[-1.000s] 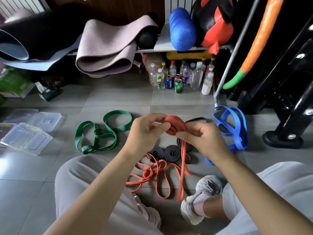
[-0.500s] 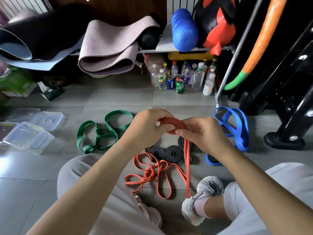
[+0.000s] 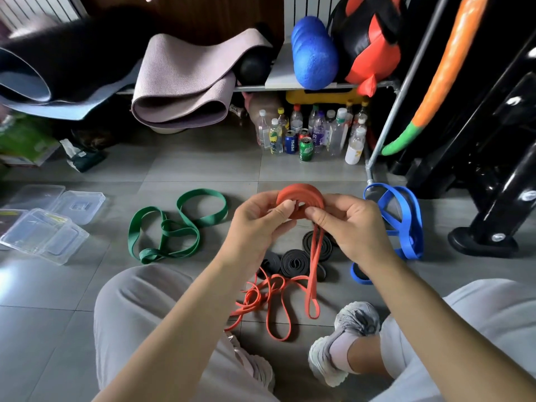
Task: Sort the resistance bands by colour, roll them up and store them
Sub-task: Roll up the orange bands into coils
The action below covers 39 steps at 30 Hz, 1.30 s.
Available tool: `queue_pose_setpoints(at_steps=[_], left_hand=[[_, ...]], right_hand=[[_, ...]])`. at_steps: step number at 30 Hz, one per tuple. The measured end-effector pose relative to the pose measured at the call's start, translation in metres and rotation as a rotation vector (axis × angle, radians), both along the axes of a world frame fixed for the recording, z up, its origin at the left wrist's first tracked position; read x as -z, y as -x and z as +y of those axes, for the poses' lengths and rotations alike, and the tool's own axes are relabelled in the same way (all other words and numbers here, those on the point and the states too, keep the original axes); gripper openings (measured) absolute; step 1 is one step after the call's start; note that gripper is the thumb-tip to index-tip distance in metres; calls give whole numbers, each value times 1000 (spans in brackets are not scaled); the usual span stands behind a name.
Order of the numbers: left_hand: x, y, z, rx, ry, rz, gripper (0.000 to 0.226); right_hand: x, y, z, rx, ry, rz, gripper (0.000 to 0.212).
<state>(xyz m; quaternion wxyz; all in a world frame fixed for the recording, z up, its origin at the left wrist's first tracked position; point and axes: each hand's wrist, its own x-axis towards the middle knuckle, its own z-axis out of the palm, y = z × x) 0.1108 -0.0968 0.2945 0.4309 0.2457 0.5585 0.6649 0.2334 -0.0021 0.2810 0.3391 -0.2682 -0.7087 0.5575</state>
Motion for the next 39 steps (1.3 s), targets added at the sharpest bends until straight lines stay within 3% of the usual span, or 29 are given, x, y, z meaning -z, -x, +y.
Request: queue_pose_setpoints(at_steps=[4,6,8,12,15,19,24,27,29,32,35,37,39], left_hand=[[-9,16,0,83,209,996,30],[-20,20,3,206,223,1261,31],[-32,21,6,314,250,1366,24],[-40,24,8,370,257,1388,19],[-38,27,6,240,198,1226,17],[-32,30,2,78,65,837,18],[-22,15,-2,16,-148,15,22],[-15,8,-3,47,-126,-159,23],[-15,13,-4,38,-17,109,21],[-24,26,-4,68,112,846,40],[-42,26,1,267,225,1259,35],[-48,24,3,298,273,1378,26],[-50,25,3,238,254,1292,21]], right_hand=[[2,-3,10,-55,-150,-233,13],[0,-2,11,-102,-240,-316,13],[-1,-1,11,-127,-295,-385,13],[-5,-3,8,-106,-247,-339,13],[-12,-7,4,-62,-161,-215,23],[-18,-6,1,-32,-107,-135,26],[-24,1,-2,-29,8,54,26],[-23,3,-2,-30,68,106,25],[-20,0,1,-56,30,36,28],[-16,-2,7,-105,-87,-148,31],[-15,2,8,-135,-201,-254,24],[-17,2,8,-136,-215,-232,26],[-19,1,8,-132,-158,-181,30]])
